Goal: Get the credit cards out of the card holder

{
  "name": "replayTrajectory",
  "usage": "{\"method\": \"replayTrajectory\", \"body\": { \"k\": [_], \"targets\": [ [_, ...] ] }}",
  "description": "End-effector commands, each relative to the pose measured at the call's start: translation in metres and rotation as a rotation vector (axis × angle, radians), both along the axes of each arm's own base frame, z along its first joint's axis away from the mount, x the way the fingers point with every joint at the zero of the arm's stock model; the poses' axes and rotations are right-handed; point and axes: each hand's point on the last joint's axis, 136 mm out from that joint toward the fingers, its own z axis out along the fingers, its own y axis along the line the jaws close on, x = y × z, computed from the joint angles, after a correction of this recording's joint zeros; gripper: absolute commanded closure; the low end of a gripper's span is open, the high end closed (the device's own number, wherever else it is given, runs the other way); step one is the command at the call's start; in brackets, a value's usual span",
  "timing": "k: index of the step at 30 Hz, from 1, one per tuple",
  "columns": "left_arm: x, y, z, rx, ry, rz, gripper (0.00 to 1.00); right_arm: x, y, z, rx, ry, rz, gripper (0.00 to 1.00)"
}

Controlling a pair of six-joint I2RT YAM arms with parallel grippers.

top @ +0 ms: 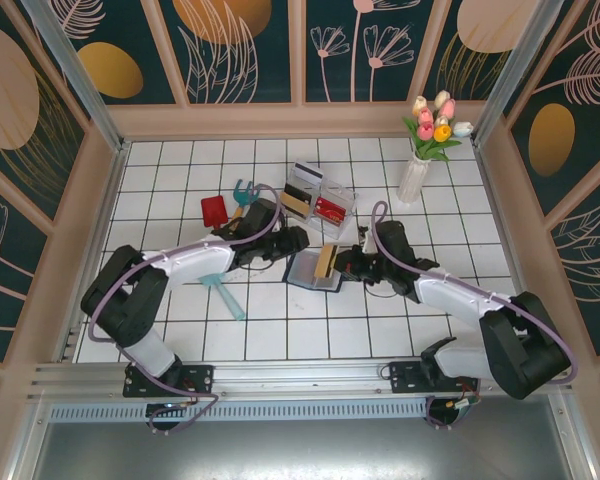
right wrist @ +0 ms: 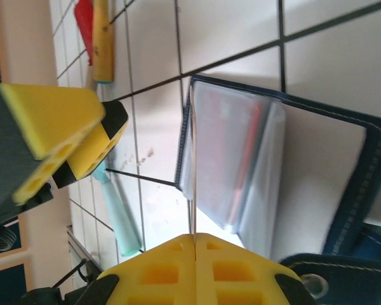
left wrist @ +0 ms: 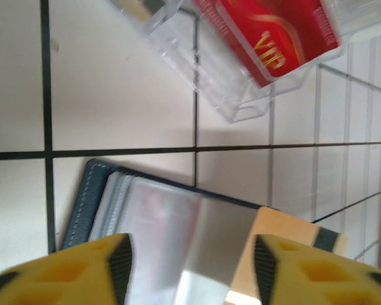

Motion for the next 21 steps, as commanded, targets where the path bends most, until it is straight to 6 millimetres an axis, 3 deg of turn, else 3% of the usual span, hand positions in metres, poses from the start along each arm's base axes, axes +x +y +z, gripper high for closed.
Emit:
{"method": "replayTrajectory", "body": {
  "k": [1, 7, 12, 17, 19, 21],
  "targets": [
    [0.007, 0.004, 0.033, -0.083, -0.067, -0.01, 0.35, 0.012, 0.013, 0.04, 0.081, -0.108, 0.051, 0.98],
    [0.009, 0.018, 0.082, -0.219, -0.131, -0.063, 0.15, 0.032, 0.039, 0.098, 0.237, -0.268, 0.158, 0.98],
    [0.019, 0.033, 0.119, -0.346, -0.182, -0.11, 0.13, 0.044, 0.058, 0.135, 0.34, -0.368, 0.26, 0.99],
    [0.017, 0.03, 0.145, -0.401, -0.222, -0.19, 0.2, 0.049, 0.073, 0.166, 0.454, -0.42, 0.345, 1.0],
    [0.016, 0.031, 0.145, -0.421, -0.211, -0.21, 0.28, 0.05, 0.076, 0.175, 0.492, -0.434, 0.361, 1.0],
    [0.024, 0.032, 0.164, -0.47, -0.235, -0.212, 0.37, 0.049, 0.077, 0.18, 0.517, -0.445, 0.375, 1.0]
  ]
}}
